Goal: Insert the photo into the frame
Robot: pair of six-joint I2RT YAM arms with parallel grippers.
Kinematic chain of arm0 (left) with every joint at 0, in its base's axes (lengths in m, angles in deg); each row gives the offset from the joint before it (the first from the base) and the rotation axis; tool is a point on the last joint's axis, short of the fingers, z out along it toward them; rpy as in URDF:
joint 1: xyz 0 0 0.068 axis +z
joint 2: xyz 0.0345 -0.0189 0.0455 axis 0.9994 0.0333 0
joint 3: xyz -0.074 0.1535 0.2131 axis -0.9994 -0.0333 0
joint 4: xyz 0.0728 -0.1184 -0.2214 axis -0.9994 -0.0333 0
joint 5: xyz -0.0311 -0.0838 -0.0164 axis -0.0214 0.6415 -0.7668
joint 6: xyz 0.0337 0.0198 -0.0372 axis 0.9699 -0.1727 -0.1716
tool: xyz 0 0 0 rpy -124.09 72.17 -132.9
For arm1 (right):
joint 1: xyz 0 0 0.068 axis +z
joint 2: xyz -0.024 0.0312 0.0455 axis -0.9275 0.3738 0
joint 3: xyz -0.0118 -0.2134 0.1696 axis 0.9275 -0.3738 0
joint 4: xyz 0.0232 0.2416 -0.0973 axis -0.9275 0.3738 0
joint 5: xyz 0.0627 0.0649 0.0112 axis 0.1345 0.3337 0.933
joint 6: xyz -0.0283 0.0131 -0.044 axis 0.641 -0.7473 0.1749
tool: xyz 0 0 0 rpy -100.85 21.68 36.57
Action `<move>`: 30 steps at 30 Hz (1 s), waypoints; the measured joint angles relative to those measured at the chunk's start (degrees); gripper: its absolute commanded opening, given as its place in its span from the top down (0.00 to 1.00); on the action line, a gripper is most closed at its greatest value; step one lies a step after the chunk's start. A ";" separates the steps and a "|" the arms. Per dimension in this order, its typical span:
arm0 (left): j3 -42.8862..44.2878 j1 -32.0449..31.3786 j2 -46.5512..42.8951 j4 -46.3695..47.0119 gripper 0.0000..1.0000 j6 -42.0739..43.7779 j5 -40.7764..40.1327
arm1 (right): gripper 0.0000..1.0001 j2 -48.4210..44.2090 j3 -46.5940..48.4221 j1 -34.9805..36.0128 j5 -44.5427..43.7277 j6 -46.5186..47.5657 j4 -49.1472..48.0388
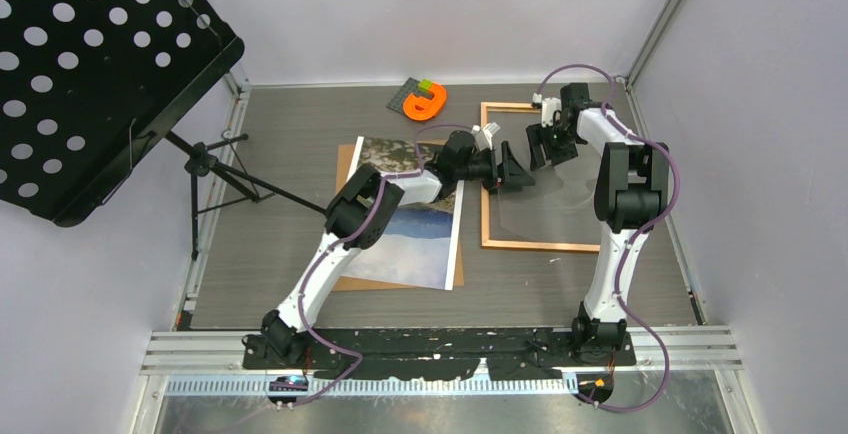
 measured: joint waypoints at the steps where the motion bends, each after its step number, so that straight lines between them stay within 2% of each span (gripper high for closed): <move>1: -0.11 -0.02 -0.11 0.02 0.21 0.11 0.00 | 0.35 0.00 0.00 0.00 -0.04 0.02 0.00; 14: -5.51 -0.55 -4.11 -1.03 0.08 1.81 -0.50 | 0.36 0.00 0.02 0.59 0.22 0.20 0.17; 30: -10.88 -0.61 -11.08 -12.59 0.01 7.41 -1.09 | 0.36 0.00 0.02 0.74 0.90 0.39 0.11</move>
